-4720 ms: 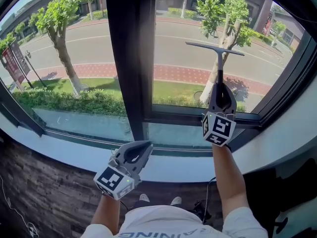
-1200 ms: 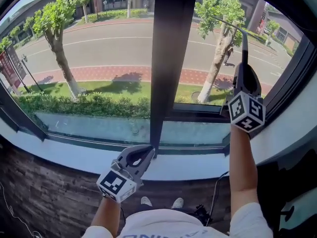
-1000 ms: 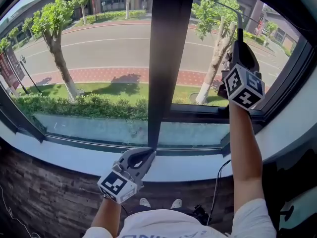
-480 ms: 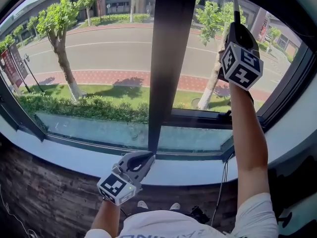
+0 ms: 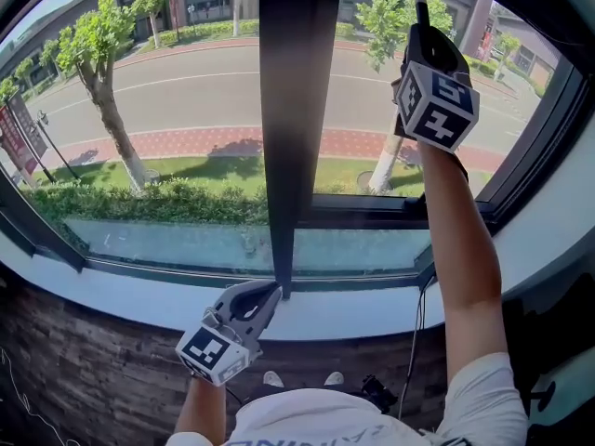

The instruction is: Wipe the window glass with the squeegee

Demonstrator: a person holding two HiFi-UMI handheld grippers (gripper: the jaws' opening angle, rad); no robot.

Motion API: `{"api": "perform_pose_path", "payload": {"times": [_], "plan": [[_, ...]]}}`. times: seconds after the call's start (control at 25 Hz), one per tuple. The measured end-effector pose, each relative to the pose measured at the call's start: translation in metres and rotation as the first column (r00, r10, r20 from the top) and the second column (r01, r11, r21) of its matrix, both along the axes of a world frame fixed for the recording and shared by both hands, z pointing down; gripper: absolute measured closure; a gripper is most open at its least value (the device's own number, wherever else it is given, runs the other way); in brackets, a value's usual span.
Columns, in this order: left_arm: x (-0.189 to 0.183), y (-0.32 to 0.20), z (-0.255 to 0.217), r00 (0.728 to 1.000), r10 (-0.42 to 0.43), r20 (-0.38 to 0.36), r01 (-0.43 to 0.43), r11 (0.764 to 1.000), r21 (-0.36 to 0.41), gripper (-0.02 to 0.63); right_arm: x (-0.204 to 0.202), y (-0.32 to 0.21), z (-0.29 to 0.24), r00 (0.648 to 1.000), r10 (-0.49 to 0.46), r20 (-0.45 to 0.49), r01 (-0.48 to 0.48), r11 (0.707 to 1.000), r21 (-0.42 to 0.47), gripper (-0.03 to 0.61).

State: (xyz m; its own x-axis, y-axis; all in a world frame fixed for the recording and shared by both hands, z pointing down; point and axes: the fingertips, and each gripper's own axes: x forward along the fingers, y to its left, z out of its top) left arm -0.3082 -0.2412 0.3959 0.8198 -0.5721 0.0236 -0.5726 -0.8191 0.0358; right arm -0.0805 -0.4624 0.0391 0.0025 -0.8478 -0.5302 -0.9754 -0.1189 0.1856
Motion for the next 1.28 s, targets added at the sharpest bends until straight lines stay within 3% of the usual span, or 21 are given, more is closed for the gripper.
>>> {"api": "perform_pose_path", "payload": {"times": [0.24,0.56,0.76,1.0,1.28], "plan": [[0.014,-0.002,0.003,1.0,0.012,0.005,-0.012,1.0,-0.016,0.597,-0.001,0.0,0.022,0.998,0.011,-0.063,-0.011,1.0,0.0,0.479],[0.02,-0.013,0.0,1.0,-0.017,-0.017,0.017,1.0,-0.015,0.597,0.0,0.0,0.07,0.997,0.023,-0.069,-0.025,0.999,-0.021,0.479],[0.018,-0.01,-0.002,0.999,-0.003,0.048,0.003,1.0,0.004,0.597,0.002,0.003,0.1,0.999,0.032,-0.034,-0.033,0.999,-0.029,0.479],[0.017,-0.016,-0.002,1.0,-0.027,0.014,0.027,0.999,-0.033,0.597,-0.001,0.003,0.142,1.0,0.023,-0.014,-0.024,0.997,-0.076,0.479],[0.019,-0.016,0.005,1.0,-0.001,0.019,0.001,1.0,-0.022,0.597,0.0,0.009,0.189,1.0,0.024,-0.001,-0.024,0.99,-0.139,0.479]]}}
